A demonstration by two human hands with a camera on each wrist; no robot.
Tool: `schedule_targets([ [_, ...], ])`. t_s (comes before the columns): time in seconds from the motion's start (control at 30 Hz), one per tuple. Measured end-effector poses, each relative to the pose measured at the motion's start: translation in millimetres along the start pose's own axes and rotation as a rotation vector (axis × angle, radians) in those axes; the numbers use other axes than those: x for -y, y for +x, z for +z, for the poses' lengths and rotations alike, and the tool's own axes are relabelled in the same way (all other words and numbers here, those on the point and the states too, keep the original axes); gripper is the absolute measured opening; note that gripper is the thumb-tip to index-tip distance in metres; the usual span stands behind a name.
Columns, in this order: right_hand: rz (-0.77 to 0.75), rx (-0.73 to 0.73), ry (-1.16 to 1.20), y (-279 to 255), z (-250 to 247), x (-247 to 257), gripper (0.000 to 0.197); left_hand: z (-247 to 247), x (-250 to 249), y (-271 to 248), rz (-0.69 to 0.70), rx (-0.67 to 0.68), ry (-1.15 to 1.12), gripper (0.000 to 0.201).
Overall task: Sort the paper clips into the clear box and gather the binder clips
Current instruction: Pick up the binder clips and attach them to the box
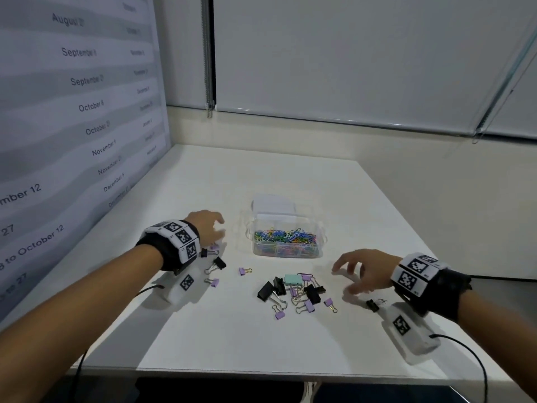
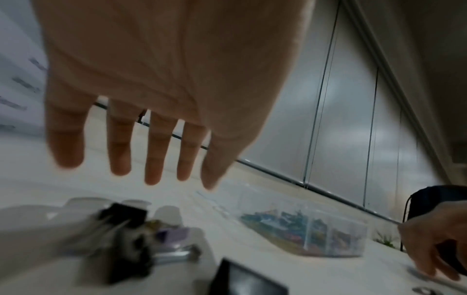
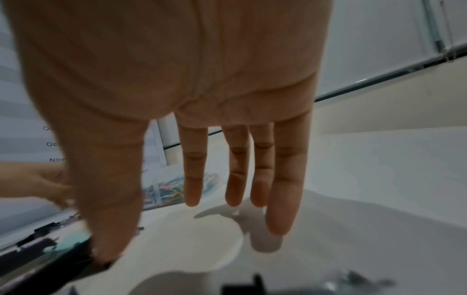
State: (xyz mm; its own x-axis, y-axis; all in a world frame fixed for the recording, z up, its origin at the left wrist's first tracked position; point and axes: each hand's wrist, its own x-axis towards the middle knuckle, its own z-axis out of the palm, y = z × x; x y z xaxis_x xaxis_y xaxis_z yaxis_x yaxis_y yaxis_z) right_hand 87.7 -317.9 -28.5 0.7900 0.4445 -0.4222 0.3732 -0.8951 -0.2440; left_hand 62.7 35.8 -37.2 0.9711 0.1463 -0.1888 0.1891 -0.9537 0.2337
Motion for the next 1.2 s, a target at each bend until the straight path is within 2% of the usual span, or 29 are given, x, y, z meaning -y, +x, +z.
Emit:
schedule_targets([
  [0.07,-0.001,0.056,-0.01,-6.6,2.6,-3.7,0.053,5.0,9.1,-6.7,-0.033,0.089,0.06,0.054],
  [0.2,-0.038,0.084,-0.033,-15.4,10.7,-0.1,0.082,11.2,11.5,-26.7,-0.019,0.184,-0.075,0.075],
  [0.33,-0.077,0.079,-0.055,-12.3,19.9,14.7,0.087,16.5,-1.7,-45.6,0.039,0.283,-0.147,0.078],
  [0.53,-0.162,0.006,-0.019,11.9,27.0,53.5,0.073,37.2,-45.7,-53.8,0.205,0.263,-0.147,0.065],
  [0.67,-0.198,-0.019,0.01,21.9,27.6,78.6,0.06,42.1,-72.2,-54.2,0.296,0.274,-0.128,0.069],
  [0.8,-0.204,-0.018,0.023,21.7,24.1,78.5,0.049,40.0,-76.3,-55.8,0.334,0.31,-0.135,0.074],
  [0.9,-0.181,-0.031,0.002,17.7,20.6,68.6,0.036,37.8,-69.8,-57.7,0.346,0.323,-0.059,0.07],
  [1.0,-0.176,-0.072,-0.022,15.3,15.8,63.8,0.029,38.9,-67.5,-59.3,0.367,0.281,-0.067,0.064],
  [1.1,-0.221,-0.101,-0.021,16.2,13.6,67.5,0.029,41.4,-73.6,-66.0,0.412,0.182,-0.091,0.063],
  [1.2,-0.284,-0.1,-0.08,21.5,16.3,75.9,0.032,42.9,-84.6,-74.4,0.511,0.128,0.015,0.053],
])
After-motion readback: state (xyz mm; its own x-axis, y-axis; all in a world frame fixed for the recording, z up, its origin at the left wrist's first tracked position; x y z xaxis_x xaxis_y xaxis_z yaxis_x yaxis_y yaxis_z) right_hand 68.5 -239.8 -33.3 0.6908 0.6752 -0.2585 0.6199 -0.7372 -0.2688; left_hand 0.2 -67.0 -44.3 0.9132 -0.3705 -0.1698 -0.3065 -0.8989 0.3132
